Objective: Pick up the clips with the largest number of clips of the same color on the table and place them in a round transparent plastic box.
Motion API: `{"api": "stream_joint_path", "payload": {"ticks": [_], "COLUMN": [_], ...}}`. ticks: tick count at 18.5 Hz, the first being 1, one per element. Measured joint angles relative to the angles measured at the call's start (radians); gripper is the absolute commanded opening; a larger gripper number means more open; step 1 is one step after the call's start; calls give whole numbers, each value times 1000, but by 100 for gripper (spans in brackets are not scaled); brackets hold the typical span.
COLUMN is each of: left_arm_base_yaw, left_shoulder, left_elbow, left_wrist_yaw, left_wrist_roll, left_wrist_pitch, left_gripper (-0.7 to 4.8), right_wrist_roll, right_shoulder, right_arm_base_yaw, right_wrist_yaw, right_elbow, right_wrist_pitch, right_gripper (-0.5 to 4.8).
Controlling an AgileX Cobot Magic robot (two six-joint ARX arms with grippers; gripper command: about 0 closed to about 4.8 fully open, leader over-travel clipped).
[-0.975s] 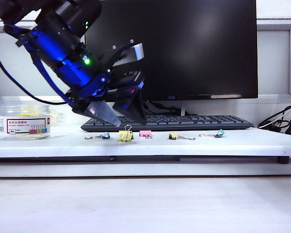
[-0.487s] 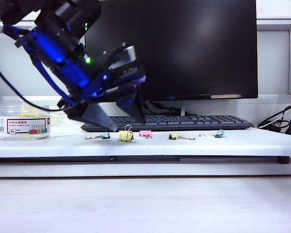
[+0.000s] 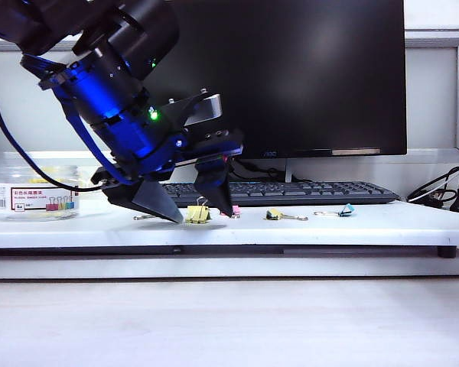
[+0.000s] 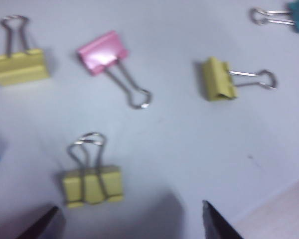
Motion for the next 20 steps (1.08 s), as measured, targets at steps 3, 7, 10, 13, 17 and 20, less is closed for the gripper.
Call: {"api": "stream_joint_path", "payload": {"ticks": [3, 7, 10, 13, 17, 20], "left_arm_base_yaw": [0, 0, 0, 0, 2, 3], "left_shoulder": [2, 3, 34, 53, 55, 55], "left_elbow": [0, 0, 1, 7, 7, 7], "left_wrist_yaw": [-14, -33, -58, -63, -66, -61], "left_wrist_roll": [0, 0, 1, 1, -1, -3], "left_wrist_pitch": [10, 38, 66, 91, 90, 77], "left_gripper": [371, 371, 371, 369, 219, 206], "right_wrist_roll": [0, 3, 6, 8, 9, 9], "right_shoulder": [0, 0, 0, 0, 0, 0], "right_arm_base_yaw": [0, 0, 0, 0, 0, 0], "right_wrist_yaw": [-2, -2, -3, -21, -23, -23], "right_elbow": [0, 0, 0, 0, 0, 0], "right_wrist_pitch": [0, 0, -2, -2, -2, -2], "right_gripper": [-1, -1, -1, -1, -1, -1]}}
